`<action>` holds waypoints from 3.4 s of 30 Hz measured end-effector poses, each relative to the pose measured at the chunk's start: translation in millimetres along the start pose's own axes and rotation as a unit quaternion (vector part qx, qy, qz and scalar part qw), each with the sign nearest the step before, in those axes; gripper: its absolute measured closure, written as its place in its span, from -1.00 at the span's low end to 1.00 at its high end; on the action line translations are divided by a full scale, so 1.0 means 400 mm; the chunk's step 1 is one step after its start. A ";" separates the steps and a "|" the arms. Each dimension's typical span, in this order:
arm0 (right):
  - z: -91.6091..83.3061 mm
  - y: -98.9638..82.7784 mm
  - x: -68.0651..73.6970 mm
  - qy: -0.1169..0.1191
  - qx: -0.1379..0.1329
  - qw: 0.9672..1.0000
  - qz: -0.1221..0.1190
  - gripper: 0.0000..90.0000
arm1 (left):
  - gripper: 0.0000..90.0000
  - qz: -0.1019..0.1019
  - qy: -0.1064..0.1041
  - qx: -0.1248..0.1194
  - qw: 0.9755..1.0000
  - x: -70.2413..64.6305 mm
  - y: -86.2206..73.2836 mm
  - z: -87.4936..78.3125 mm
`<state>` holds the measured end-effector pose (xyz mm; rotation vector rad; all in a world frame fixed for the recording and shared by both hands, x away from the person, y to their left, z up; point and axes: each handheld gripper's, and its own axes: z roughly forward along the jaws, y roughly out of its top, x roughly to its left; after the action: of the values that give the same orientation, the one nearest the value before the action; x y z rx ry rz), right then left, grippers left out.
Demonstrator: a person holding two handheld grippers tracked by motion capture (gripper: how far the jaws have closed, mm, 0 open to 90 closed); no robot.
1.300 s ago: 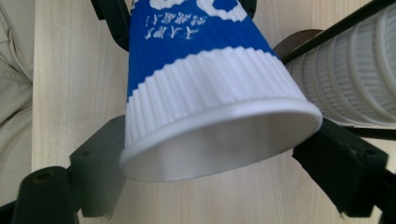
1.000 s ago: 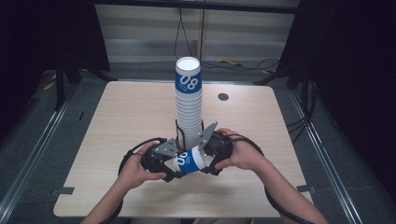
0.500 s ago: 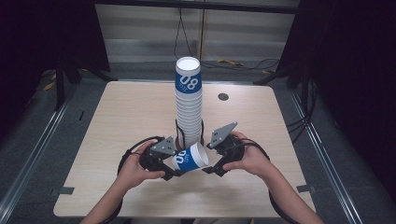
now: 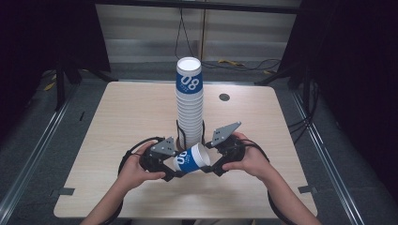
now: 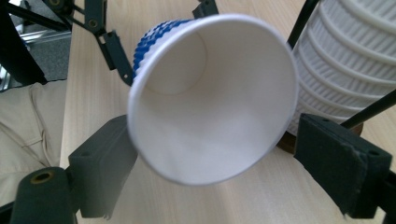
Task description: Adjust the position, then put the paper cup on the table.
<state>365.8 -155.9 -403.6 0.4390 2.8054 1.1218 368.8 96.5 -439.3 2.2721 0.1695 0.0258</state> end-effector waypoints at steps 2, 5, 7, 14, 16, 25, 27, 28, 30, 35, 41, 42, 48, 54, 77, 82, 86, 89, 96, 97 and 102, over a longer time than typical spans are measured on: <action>0.000 0.001 0.000 0.005 0.001 1.000 0.001 -0.73 | -0.33 0.003 -0.002 -0.001 1.000 0.000 0.000 0.001; 0.004 0.001 -0.001 0.010 0.003 1.000 -0.003 -0.74 | -0.33 0.002 -0.009 -0.005 1.000 0.001 -0.002 0.002; 0.008 0.003 0.000 0.015 0.001 1.000 -0.006 -0.74 | -0.33 0.004 -0.014 -0.002 1.000 0.000 -0.003 0.004; 0.026 0.015 0.001 0.034 0.026 0.999 -0.022 -0.77 | -0.33 0.011 -0.019 -0.007 1.000 -0.006 -0.005 0.013; 0.028 0.018 -0.001 0.035 0.024 0.999 -0.025 -0.77 | -0.33 0.014 -0.018 -0.008 1.000 -0.004 -0.006 0.012; 0.033 0.021 0.000 0.043 0.025 0.998 -0.028 -0.72 | -0.33 0.017 -0.019 -0.007 1.000 -0.006 -0.006 0.015; 0.032 0.021 0.000 0.042 0.025 0.998 -0.031 -0.71 | -0.33 0.015 -0.019 -0.006 1.000 -0.006 -0.006 0.016; 0.032 0.021 0.001 0.041 0.025 0.998 -0.031 -0.71 | -0.33 0.016 -0.019 -0.006 1.000 -0.005 -0.006 0.017; 0.032 0.021 0.001 0.040 0.025 0.998 -0.031 -0.70 | -0.33 0.018 -0.020 -0.006 1.000 -0.004 -0.006 0.017; 0.031 0.020 0.001 0.037 0.028 0.998 -0.037 -0.68 | -0.33 0.024 -0.014 0.002 1.000 -0.004 -0.005 0.021; 0.027 0.022 -0.001 0.028 0.048 0.998 -0.042 -0.63 | -0.54 0.015 0.002 0.016 1.000 -0.006 -0.001 0.026; 0.025 0.022 -0.001 0.027 0.053 0.997 -0.044 -0.63 | -0.58 0.015 0.002 0.017 1.000 -0.004 -0.001 0.025; 0.017 0.022 -0.003 0.019 0.086 0.995 -0.050 -0.63 | -0.58 0.006 0.007 0.018 1.000 -0.001 -0.005 0.023; 0.012 0.024 -0.004 0.013 0.101 0.993 -0.050 -0.63 | -0.58 0.010 0.008 0.019 1.000 -0.001 -0.003 0.021; 0.016 0.047 0.011 0.011 0.176 0.982 -0.066 -0.63 | -0.58 0.003 0.004 0.015 1.000 0.003 -0.008 0.026; 0.018 0.051 0.011 0.011 0.190 0.979 -0.074 -0.63 | -0.58 0.002 0.002 0.015 1.000 0.003 -0.009 0.028; 0.018 0.057 0.012 0.013 0.202 0.976 -0.078 -0.63 | -0.58 0.002 0.000 0.013 1.000 0.002 -0.009 0.030; 0.020 0.061 0.013 0.014 0.211 0.974 -0.078 -0.63 | -0.58 0.000 -0.001 0.011 1.000 0.001 -0.011 0.032; 0.023 0.065 0.014 0.016 0.230 0.969 -0.087 -0.63 | -0.58 -0.002 -0.003 0.014 1.000 0.002 -0.013 0.040; 0.023 0.067 0.014 0.016 0.232 0.968 -0.091 -0.63 | -0.58 -0.001 -0.003 0.013 1.000 0.002 -0.014 0.042; 0.028 0.074 0.016 0.018 0.248 0.964 -0.093 -0.63 | -0.58 -0.008 -0.007 -0.003 1.000 0.002 -0.017 0.048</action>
<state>368.8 -126.3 -391.1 0.1775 3.0621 0.3856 370.3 86.4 -456.7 2.2649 0.1792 0.0024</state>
